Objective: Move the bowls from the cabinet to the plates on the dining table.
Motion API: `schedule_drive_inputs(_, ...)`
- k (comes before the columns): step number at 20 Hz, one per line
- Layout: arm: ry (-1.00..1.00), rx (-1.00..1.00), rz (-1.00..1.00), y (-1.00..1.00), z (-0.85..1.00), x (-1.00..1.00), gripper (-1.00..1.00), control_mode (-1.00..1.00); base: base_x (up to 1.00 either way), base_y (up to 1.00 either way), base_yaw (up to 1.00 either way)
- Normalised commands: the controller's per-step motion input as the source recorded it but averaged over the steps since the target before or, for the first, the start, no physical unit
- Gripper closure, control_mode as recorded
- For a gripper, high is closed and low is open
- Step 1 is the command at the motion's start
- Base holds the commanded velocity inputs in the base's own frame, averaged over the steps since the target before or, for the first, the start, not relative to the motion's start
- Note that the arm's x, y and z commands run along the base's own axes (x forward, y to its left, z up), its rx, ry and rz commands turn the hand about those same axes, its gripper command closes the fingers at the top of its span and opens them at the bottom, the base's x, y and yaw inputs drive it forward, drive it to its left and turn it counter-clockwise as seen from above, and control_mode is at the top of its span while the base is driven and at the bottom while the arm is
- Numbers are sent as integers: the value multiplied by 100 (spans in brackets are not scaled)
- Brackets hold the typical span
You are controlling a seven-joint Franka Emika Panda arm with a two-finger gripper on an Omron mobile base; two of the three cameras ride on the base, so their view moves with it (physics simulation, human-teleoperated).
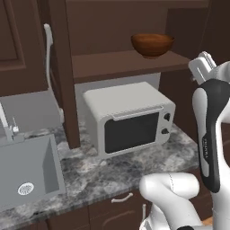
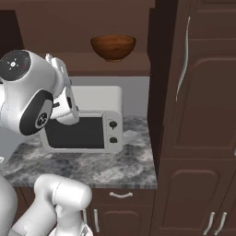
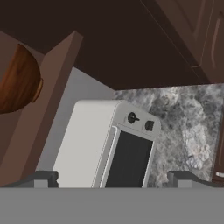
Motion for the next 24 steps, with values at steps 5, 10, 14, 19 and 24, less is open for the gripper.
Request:
schedule_drive_inputs(5,0,0,0,0,0,0,-100,100,56,-18,2)
schedule_drive_inputs(10,0,0,0,0,0,0,-100,100,41,23,-32)
schedule_drive_inputs(14,0,0,0,0,0,0,-100,100,17,34,-38)
schedule_drive_inputs(19,0,0,0,0,0,0,-100,100,14,37,-37)
schedule_drive_inputs(24,0,0,0,0,0,0,-100,100,45,32,-4)
